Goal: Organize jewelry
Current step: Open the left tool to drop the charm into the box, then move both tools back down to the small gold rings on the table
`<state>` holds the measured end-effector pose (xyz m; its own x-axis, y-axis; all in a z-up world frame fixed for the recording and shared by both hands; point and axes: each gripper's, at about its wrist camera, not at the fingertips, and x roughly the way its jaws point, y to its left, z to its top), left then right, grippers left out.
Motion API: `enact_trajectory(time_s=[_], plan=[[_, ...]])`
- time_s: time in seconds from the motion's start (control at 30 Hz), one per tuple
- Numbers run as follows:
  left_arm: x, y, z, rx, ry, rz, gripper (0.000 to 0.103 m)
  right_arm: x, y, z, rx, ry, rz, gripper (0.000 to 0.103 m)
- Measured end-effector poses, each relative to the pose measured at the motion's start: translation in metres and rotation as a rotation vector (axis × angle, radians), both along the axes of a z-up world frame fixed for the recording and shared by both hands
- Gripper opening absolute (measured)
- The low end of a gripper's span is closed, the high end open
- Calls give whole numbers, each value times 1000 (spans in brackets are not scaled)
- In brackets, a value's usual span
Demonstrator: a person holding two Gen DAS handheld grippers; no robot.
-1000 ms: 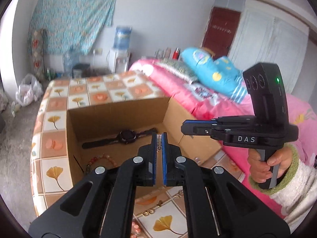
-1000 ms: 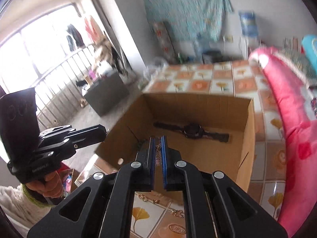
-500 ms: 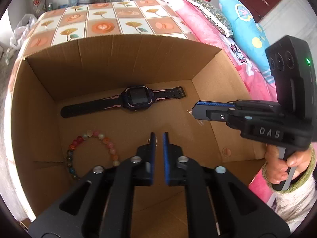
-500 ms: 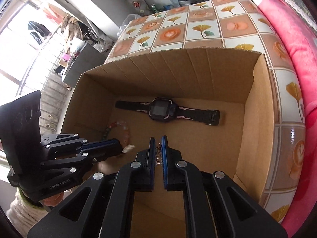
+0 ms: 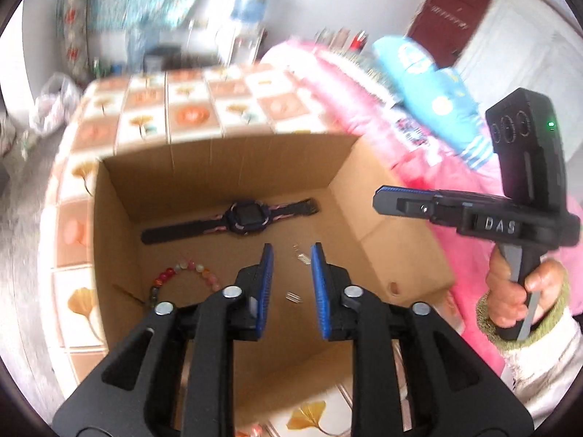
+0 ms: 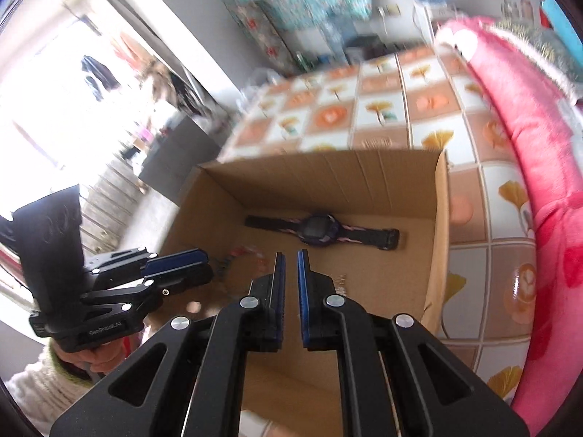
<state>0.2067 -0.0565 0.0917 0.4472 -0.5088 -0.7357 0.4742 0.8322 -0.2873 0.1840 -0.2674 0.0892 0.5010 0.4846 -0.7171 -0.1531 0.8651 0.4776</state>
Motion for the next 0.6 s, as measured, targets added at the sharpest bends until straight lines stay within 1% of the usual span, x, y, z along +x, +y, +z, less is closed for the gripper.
enact_trajectory(time_s=[0.07, 0.13, 0.2, 0.27, 0.3, 0.37, 0.43, 0.5, 0.57, 0.6], plan=[[-22, 10, 13, -23, -57, -3, 33, -29, -1, 19, 13, -83, 1, 30], [-51, 22, 24, -35, -126, -2, 34, -57, 2, 30, 5, -147, 4, 31], [-76, 33, 29, -44, -183, 4, 42, -85, 6, 35, -11, -220, 8, 32], [-103, 45, 26, -44, -231, 20, 45, -118, 11, 36, -63, -305, -8, 32], [-112, 47, 23, -40, -238, 30, 46, -133, 12, 32, -68, -327, -19, 32], [-132, 53, 9, -41, -225, 52, 48, -150, 14, 20, -46, -320, -26, 32], [-148, 55, -6, -50, -198, 69, 48, -164, 17, 2, -60, -292, -59, 32], [-160, 55, -25, -80, -155, 70, 49, -171, 21, -26, -51, -225, -79, 32], [-165, 50, -49, -64, -99, 79, 48, -171, 27, -53, -54, -152, -95, 32], [-167, 48, -58, -49, -91, 91, 48, -170, 31, -65, -67, -122, -101, 32]])
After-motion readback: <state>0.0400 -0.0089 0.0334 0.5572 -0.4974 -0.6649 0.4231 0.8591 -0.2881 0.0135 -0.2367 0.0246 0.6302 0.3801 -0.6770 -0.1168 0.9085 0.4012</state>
